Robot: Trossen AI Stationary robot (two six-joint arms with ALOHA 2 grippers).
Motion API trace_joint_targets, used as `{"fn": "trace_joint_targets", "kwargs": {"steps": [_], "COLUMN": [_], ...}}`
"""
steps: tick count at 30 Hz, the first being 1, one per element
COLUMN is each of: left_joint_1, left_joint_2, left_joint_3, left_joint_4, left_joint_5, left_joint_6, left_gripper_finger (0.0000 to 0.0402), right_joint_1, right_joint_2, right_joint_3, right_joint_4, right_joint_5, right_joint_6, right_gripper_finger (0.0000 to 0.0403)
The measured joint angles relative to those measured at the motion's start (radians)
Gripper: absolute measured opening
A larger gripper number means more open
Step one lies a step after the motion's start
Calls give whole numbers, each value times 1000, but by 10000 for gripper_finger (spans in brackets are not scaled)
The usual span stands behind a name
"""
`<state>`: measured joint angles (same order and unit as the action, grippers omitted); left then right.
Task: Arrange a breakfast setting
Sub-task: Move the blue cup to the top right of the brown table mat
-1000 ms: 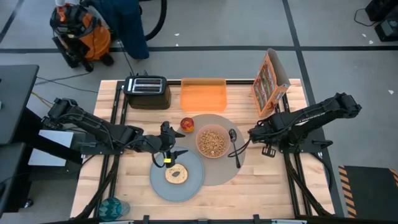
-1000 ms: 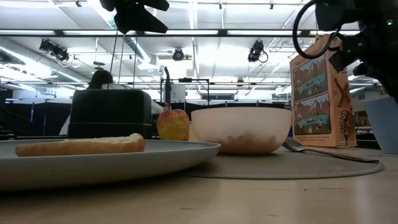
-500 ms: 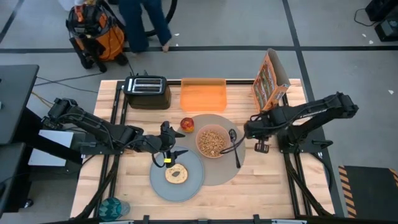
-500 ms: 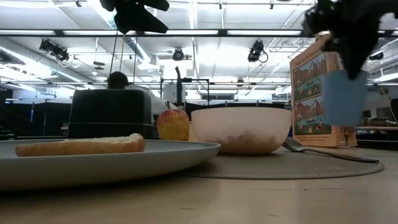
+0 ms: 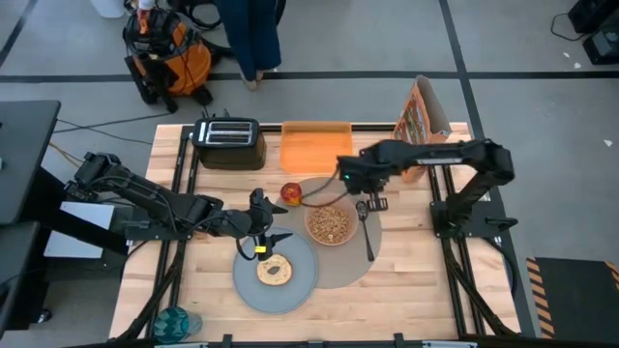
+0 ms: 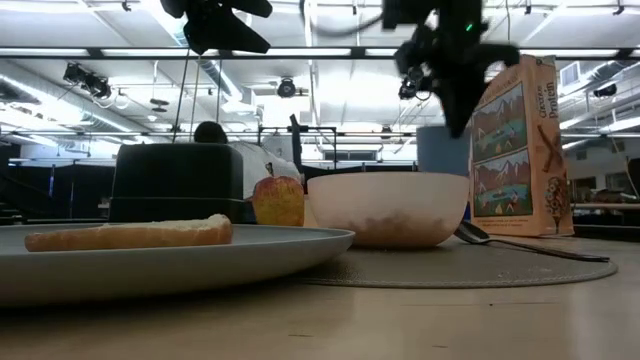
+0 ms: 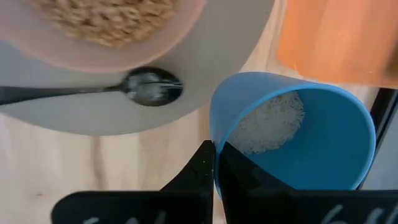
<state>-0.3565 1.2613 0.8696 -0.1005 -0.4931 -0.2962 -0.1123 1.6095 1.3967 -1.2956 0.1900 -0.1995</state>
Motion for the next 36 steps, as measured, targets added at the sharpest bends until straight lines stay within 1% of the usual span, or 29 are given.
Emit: {"fn": "trace_joint_targets", "kwargs": {"steps": [2,7,9,11,15,19,24,27,29,32,36], "left_joint_1": [0,0,0,0,0,0,0,0,0,0,0], "left_joint_2": [0,0,0,0,0,0,0,0,0,0,0], "left_joint_3": [0,0,0,0,0,0,0,0,0,0,0], "left_joint_4": [0,0,0,0,0,3,2,2,1,1,1], "left_joint_5": [0,0,0,0,0,0,0,0,0,0,0], "left_joint_6": [0,0,0,0,0,0,0,0,0,0,0], "left_gripper_finger": [318,318,318,318,318,318,318,318,318,318,318], "right_joint_1": [-46,-163,-196,-216,-213,-191,-197,-210,-209,-207,-247], "right_joint_2": [37,94,105,110,119,126,126,126,126,126,126], "right_joint_3": [4,4,4,4,5,5,5,4,4,4,4], "right_joint_4": [6,53,95,129,156,153,164,115,130,131,130], "right_joint_5": [-8,-81,-87,-116,-171,-186,-148,-196,-207,-181,-160], "right_joint_6": [-38,-47,-61,-81,-101,-117,-134,-132,-129,-139,-146], "right_gripper_finger": [13,13,13,13,13,13,14,13,13,13,13]}}
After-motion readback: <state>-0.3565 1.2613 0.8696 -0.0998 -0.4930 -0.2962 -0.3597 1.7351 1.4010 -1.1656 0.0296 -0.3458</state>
